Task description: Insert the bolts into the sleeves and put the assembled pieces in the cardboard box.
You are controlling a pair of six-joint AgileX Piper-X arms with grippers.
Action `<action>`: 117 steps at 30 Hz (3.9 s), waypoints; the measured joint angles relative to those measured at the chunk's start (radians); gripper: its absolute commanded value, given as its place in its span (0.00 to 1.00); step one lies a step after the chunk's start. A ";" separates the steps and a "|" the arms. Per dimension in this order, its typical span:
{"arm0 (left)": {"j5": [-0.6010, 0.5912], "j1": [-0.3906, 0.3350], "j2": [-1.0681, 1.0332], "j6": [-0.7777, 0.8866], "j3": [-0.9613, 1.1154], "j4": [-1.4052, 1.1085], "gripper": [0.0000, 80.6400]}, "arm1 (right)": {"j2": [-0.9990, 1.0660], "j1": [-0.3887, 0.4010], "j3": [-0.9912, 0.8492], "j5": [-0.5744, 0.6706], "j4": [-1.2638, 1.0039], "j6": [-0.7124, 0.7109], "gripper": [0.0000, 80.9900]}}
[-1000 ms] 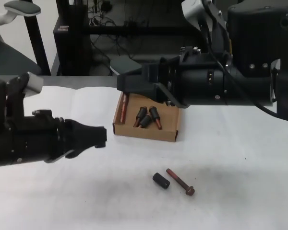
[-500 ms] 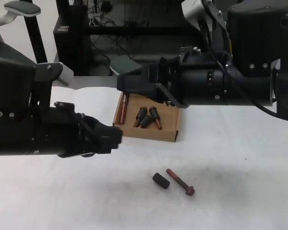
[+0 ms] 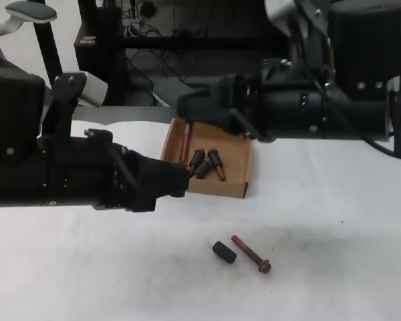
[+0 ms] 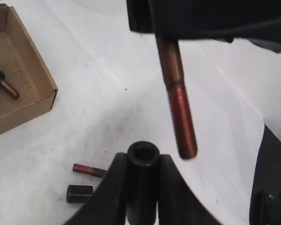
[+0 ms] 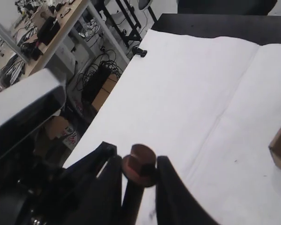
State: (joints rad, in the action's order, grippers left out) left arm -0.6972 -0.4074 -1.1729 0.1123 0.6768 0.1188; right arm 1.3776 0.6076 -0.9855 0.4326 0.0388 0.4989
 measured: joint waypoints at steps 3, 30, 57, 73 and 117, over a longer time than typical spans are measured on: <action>0.000 0.000 0.000 0.000 0.000 0.000 0.02 | 0.000 -0.023 0.000 0.000 0.000 -0.001 0.01; -0.069 0.000 0.000 0.020 0.000 -0.036 0.02 | 0.000 -0.028 0.000 0.037 -0.059 -0.197 0.01; -0.068 0.000 0.000 0.082 0.000 -0.096 0.02 | 0.000 0.009 0.000 0.044 -0.075 -0.182 0.01; -0.089 0.000 0.000 0.084 0.000 -0.096 0.02 | 0.008 -0.005 0.000 0.049 -0.077 -0.227 0.01; -0.189 0.078 0.000 0.098 0.000 -0.098 0.02 | 0.003 0.041 0.001 0.069 0.004 -0.288 0.01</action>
State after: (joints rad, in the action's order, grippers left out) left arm -0.8858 -0.3291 -1.1729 0.2099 0.6771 0.0206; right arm 1.3804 0.6485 -0.9841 0.5014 0.0431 0.2106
